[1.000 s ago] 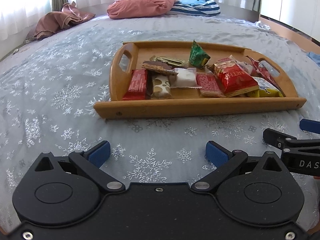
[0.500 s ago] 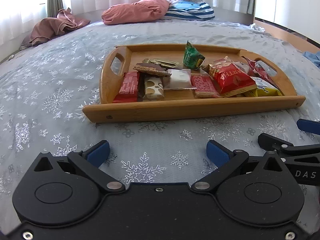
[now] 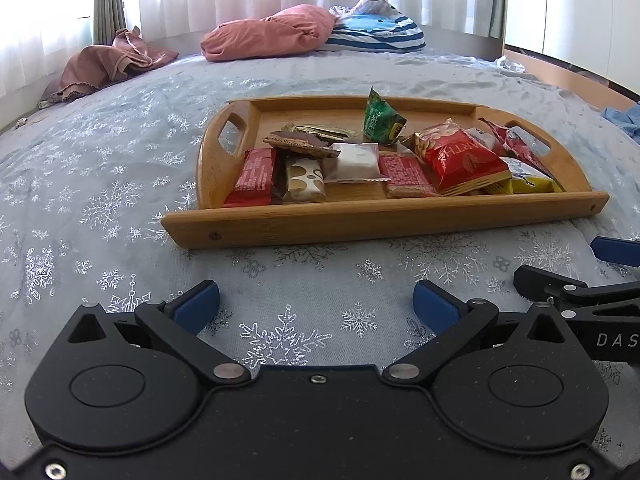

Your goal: Organize snacks

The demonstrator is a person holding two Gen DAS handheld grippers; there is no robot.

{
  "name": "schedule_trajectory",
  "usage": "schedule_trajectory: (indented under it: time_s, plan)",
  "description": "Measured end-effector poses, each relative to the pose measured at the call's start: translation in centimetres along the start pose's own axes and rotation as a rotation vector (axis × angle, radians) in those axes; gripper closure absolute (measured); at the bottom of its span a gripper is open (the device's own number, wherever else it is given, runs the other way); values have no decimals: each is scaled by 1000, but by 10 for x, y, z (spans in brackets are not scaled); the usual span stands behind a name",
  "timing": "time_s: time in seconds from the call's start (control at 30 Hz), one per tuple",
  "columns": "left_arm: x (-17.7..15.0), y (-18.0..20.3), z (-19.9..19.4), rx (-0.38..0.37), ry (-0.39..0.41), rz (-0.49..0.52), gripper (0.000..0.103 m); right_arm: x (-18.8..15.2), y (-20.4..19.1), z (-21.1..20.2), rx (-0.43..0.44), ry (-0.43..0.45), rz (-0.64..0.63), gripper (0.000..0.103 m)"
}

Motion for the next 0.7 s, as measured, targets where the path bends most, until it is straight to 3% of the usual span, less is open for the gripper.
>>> schedule_trajectory:
  time_s: [0.7]
  plan:
    - [0, 0, 0, -1, -3, -11, 0, 0, -1, 0, 0, 2, 1, 0]
Point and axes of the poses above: each gripper's, at about its wrist camera, not at the fingertips, and z roughly the way its jaws point, y to its right, x to its top, the point moved 5 cm from there along z, roughly the way its jaws point, and after that the axes turned 9 degrees about -x, right-handed, at the moved point
